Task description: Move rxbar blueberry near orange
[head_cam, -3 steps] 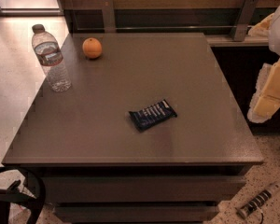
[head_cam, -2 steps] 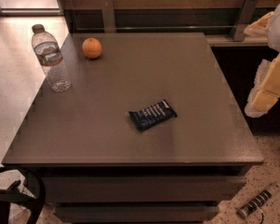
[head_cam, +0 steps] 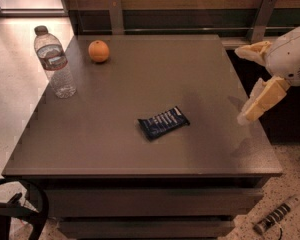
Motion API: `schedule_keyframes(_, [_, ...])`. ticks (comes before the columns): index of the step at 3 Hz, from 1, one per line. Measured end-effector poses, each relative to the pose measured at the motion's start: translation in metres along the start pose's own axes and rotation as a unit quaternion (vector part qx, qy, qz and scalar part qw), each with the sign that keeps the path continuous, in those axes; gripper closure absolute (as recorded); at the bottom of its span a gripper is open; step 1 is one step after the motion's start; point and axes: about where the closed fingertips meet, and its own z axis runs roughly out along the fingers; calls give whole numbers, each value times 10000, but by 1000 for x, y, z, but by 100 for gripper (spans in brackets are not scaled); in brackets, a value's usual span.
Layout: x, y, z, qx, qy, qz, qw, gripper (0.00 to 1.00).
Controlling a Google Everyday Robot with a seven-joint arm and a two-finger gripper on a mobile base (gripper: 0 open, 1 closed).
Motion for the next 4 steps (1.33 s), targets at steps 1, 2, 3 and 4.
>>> schedule_keyframes(1, [7,-2,36,-210,-826,3,9964,0])
schedule_keyframes(2, [1,-2,78,-417,-1575,-98,9866,0])
schedule_keyframes(3, [-20,4,117,-495,-2025,-230,9778,0])
schedule_keyframes(4, [-21,5,118,-499,-2027,-228,9777,0])
